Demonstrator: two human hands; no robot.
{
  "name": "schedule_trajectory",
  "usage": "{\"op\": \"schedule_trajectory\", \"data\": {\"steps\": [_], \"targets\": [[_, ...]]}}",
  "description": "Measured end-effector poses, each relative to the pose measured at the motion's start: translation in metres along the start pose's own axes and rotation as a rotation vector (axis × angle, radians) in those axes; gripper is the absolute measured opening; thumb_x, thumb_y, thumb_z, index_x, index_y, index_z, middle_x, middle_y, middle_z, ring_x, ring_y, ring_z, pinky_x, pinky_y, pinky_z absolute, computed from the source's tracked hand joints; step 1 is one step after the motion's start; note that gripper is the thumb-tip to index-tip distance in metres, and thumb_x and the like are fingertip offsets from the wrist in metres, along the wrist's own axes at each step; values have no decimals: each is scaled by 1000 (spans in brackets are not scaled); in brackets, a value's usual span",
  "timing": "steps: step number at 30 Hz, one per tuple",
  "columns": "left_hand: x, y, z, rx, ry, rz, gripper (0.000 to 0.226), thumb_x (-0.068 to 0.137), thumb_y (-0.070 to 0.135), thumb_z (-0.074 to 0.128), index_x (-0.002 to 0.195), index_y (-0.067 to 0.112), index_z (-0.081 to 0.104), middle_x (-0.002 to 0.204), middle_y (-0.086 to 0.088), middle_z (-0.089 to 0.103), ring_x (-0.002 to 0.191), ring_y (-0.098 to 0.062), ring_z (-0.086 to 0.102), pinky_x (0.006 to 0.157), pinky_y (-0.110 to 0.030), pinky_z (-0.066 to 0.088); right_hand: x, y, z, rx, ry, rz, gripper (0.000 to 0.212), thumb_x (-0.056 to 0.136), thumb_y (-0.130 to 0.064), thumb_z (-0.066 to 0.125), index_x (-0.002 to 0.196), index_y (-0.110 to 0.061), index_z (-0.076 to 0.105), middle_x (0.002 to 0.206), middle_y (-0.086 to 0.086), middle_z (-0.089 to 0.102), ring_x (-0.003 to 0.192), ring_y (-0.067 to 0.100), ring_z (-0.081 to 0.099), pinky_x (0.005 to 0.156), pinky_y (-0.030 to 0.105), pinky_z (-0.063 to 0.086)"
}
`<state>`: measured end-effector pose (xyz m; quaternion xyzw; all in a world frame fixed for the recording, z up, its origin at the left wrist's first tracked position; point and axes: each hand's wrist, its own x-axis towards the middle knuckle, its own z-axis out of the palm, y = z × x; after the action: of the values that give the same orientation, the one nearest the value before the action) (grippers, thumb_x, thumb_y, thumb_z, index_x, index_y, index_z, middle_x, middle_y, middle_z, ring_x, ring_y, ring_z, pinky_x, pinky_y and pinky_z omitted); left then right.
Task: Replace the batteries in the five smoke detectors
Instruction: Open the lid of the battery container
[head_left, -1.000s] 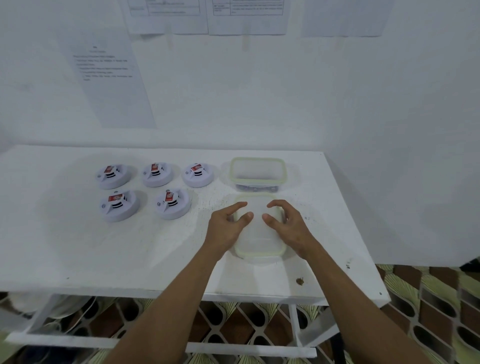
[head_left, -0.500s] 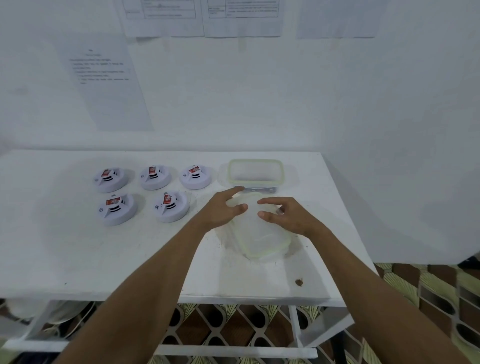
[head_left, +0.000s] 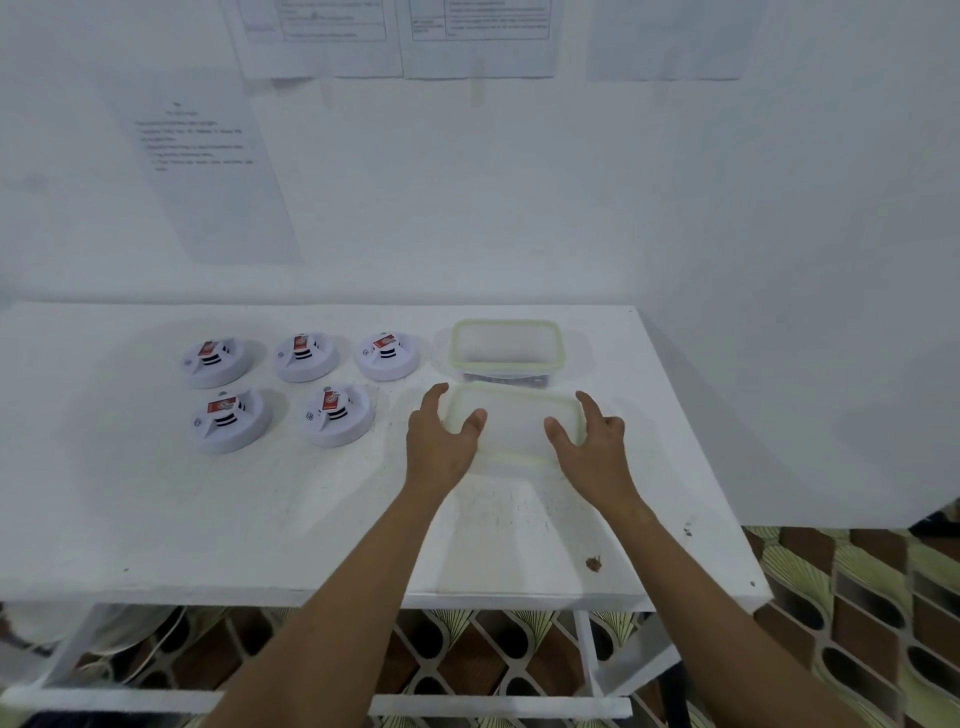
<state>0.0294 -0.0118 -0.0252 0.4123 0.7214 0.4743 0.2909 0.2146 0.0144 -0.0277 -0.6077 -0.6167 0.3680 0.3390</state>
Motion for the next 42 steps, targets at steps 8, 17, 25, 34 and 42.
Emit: {"op": "schedule_trajectory", "data": {"steps": [8,17,25,34,42], "targets": [[12,10,-3,173,-72,100,57,89,46,63,140,29,46,128,-9,39,118,-21,49,94,-27,38,29,-9,-6,8,2,-37,67,87,-49,68,146,-28,42,136,14,48,126,25,48,100,31,38],[-21,32,-25,163,-17,221,59,86,51,63,140,32,46,122,-2,36,116,-9,39,95,-19,28,-5,-32,-24,30,133,-165,64,85,-41,73,142,-22,50,127,5,43,100,17,51,87,19,37],[-106,-32,-35,176,-59,145,60,82,48,69,137,37,48,114,1,37,111,-12,45,98,-23,40,-91,25,-11,8,-2,-111,48,85,-37,73,130,-28,61,130,1,42,110,15,51,91,16,42],[-84,-38,-18,633,-51,85,60,87,65,49,141,39,42,120,-6,43,115,-23,38,99,-38,32,-61,38,1,-449,-43,-175,49,94,-48,57,138,-26,55,140,16,44,126,32,36,102,40,34],[-78,-40,-16,746,-89,99,56,90,63,45,140,38,43,142,-7,31,131,-27,26,106,-45,26,-55,42,5,-503,-83,-225,46,98,-45,52,138,-23,54,154,9,37,139,31,30,108,47,32]]}}
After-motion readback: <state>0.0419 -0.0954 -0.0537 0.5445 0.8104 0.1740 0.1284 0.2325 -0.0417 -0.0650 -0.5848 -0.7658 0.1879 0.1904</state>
